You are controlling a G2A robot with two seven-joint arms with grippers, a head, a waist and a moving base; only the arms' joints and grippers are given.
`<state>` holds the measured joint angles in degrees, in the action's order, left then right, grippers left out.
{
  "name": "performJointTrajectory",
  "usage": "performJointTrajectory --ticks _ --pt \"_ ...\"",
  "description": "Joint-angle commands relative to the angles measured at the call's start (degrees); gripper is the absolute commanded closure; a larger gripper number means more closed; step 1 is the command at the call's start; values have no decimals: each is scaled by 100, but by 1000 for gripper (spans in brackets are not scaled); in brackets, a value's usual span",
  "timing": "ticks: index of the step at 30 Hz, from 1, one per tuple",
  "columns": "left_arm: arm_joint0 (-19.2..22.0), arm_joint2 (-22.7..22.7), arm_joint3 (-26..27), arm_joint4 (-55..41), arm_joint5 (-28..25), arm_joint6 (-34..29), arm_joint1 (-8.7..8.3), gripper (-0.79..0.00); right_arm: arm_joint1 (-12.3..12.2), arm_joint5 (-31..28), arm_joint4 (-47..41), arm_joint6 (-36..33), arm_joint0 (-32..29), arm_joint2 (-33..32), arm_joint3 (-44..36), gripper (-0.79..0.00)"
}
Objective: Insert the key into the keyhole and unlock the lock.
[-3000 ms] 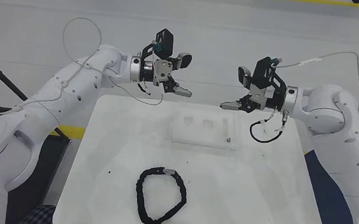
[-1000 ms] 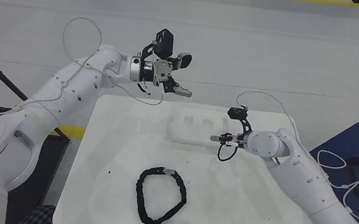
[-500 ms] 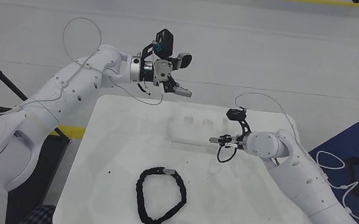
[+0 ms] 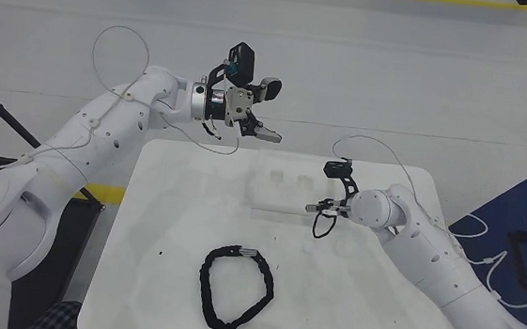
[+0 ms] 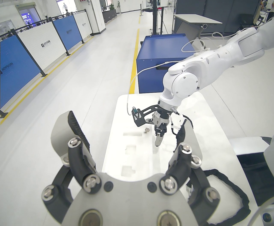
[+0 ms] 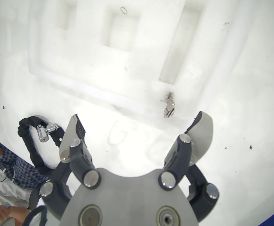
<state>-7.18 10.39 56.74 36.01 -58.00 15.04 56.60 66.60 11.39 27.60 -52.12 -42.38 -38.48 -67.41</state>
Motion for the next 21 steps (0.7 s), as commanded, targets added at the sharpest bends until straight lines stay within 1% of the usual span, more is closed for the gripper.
performJointTrajectory --ticks 1,2,4,6,7,11,15,16,21 --pt "0 0 0 0 0 0 0 -785 32 69 70 7 31 29 56 -610" --pt "0 0 0 0 0 0 0 -785 46 120 117 6 42 45 65 -591" --pt "0 0 0 0 0 0 0 -785 67 245 231 -27 67 67 71 -514" --pt "0 0 0 0 0 0 0 -785 80 405 335 -71 86 66 67 -403" --pt "0 0 0 0 0 0 0 -785 85 490 388 -107 94 64 61 -385" --pt "0 0 0 0 0 0 0 -785 97 737 537 -217 89 31 11 -351" --pt "0 0 0 0 0 0 0 -785 98 796 620 -275 52 -26 12 -311" --pt "0 0 0 0 0 0 0 -785 102 795 615 -263 41 -46 21 -311" --pt "0 0 0 0 0 0 0 -785 130 878 656 -90 -37 -111 78 -252"
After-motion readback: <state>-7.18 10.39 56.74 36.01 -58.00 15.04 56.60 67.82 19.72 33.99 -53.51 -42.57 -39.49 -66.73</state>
